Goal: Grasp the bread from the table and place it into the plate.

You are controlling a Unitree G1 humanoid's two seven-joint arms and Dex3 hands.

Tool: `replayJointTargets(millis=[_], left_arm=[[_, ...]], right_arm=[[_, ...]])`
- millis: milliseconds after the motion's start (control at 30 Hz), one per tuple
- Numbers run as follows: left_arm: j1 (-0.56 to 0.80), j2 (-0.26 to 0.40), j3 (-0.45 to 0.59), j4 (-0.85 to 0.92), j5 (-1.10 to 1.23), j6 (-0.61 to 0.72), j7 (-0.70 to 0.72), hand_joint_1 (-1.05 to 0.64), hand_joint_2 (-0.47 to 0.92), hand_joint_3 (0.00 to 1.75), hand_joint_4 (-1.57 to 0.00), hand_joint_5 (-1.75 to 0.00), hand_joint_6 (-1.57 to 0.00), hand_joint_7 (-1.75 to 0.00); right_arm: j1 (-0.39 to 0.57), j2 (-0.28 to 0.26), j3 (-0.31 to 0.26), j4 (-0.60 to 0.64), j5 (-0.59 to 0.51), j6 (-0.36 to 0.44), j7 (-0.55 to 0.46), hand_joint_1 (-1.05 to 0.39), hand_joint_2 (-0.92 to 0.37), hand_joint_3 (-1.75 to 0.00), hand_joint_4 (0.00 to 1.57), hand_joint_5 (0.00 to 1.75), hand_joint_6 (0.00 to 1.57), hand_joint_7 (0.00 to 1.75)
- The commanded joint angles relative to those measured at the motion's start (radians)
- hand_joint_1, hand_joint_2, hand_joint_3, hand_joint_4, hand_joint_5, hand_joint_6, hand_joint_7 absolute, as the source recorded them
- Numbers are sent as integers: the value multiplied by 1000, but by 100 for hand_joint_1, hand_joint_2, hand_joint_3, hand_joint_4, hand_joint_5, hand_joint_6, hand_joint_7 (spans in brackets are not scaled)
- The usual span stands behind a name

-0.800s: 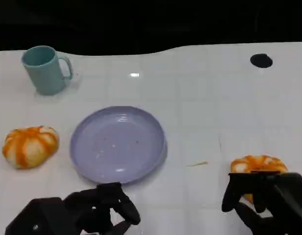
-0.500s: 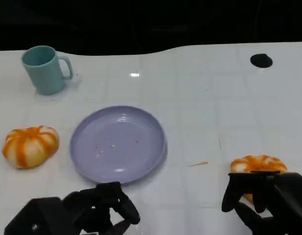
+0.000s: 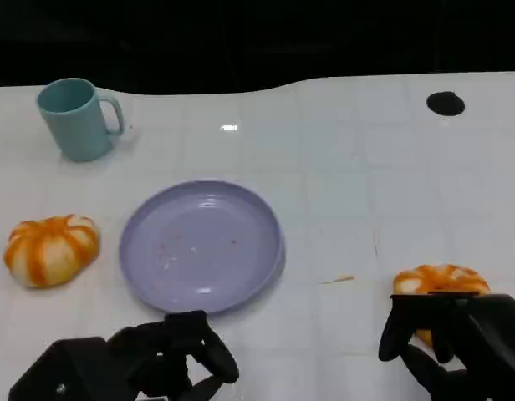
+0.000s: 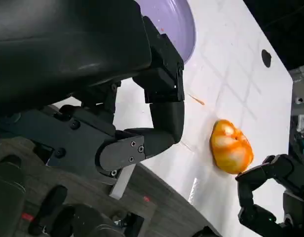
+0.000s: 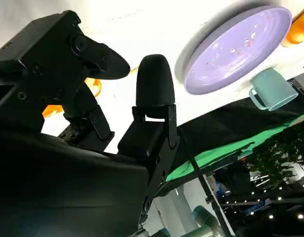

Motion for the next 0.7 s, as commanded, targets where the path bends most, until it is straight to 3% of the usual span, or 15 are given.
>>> replayJointTargets(millis=[33,133,300,433,567,700], left_arm=[[5,7,9,5,-13,-14,-13,-34,83,70,-64,-175,-59,-145],[5,9,9,1,-12,-8,-12,-34,82,70,-64,-175,-59,-145],[5,6,10,4,-21,-3,-13,-34,83,70,-64,-175,-60,-145],[5,7,11,7,-25,-10,-12,-34,83,70,-64,-175,-59,-144],[2,14,7,10,-16,-18,-11,-35,83,69,-64,-175,-60,-144],[1,14,8,8,-19,-9,-11,-34,83,69,-64,-175,-60,-144]], right_arm=[[1,-11,-9,-8,5,-1,-4,-5,-29,-117,93,175,91,123],[0,-9,-12,-7,13,-1,-3,-5,-29,-119,94,174,92,121],[-1,-10,-21,-16,41,10,15,-4,-22,-137,92,169,95,112],[-2,-11,-30,-33,20,21,7,-4,-22,-129,91,159,95,96],[-1,-11,-39,-63,-29,50,-1,-13,-20,-114,91,125,99,69],[0,-27,-45,-114,-111,108,28,-23,-28,-98,81,111,95,49]])
